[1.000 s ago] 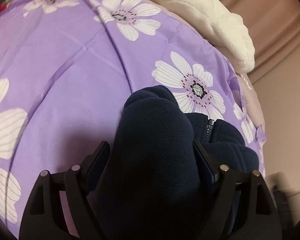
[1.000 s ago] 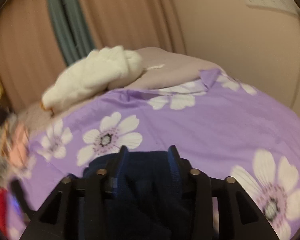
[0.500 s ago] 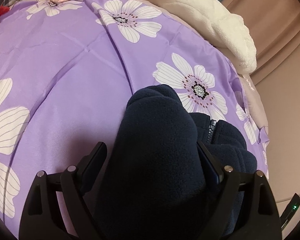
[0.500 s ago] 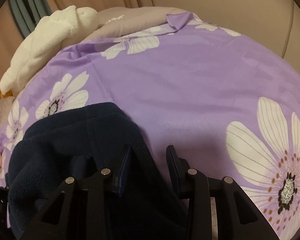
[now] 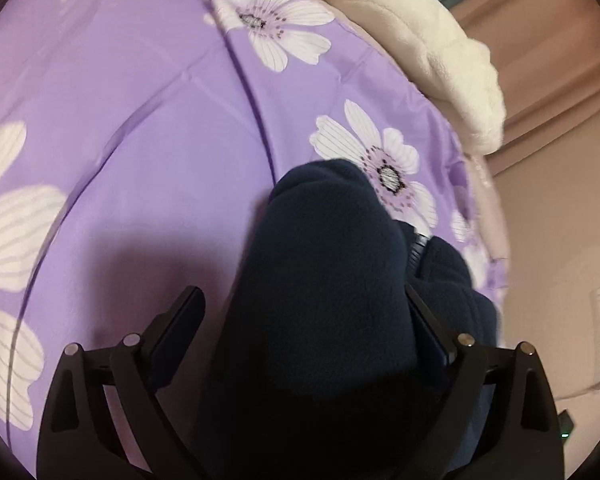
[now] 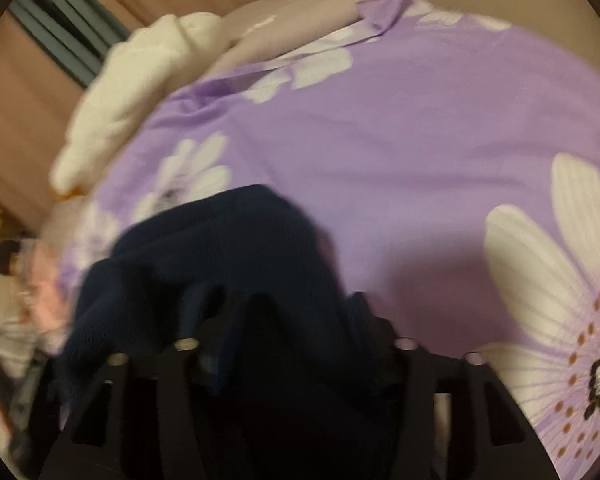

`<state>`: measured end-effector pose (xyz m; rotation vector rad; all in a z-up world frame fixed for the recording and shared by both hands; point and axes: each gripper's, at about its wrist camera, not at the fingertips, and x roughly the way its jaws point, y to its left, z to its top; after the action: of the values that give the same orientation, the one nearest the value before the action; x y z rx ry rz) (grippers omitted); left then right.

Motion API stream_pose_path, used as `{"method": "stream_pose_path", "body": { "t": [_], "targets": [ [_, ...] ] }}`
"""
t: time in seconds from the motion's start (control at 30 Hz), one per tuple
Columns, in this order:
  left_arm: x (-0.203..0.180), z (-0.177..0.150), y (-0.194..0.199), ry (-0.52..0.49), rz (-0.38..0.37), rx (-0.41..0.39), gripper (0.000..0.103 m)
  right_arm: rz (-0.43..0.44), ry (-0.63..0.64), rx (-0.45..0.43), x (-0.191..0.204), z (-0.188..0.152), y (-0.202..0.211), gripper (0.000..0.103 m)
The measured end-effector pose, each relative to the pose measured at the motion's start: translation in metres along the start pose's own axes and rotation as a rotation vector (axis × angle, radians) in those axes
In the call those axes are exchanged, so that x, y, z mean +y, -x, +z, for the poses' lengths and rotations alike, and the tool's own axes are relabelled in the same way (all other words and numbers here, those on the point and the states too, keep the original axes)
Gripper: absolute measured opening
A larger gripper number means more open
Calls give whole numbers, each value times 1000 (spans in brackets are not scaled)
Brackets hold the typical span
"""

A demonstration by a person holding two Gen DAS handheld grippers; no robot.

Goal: Fold large clothes

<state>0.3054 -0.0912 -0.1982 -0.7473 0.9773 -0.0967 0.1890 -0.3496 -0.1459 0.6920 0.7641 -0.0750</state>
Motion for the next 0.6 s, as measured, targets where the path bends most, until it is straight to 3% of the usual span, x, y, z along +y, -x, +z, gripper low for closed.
{"method": "stream_pose_path", "body": {
  "t": [0.07,0.13,0.2,0.33,0.4,0.47,0.5,0.6],
  "targets": [
    [5,-4,17,1,-22,-7,96,7,82,-44,9,-3,19,82],
    [-1,-11,38,-77,-26,-31,96,-10,162,-126,20,-8,41,88],
    [-8,-22,61,-179,-45,-59,96,16,181,-148,26,-10,54,90],
    [4,-35,92,-164,-187,-62,100,301,143,-72,23,-11,64,93],
    [11,-38,94,-157,-236,-44,103,363,105,-51,15,-12,58,101],
    [12,-42,87,-171,-212,-35,103,302,77,6,7,-14,38,102],
    [12,-44,79,-172,-193,-20,103,212,54,64,-2,-18,19,102],
    [14,-54,50,-181,-232,115,102,345,-87,137,-31,-21,-5,102]
  ]
}}
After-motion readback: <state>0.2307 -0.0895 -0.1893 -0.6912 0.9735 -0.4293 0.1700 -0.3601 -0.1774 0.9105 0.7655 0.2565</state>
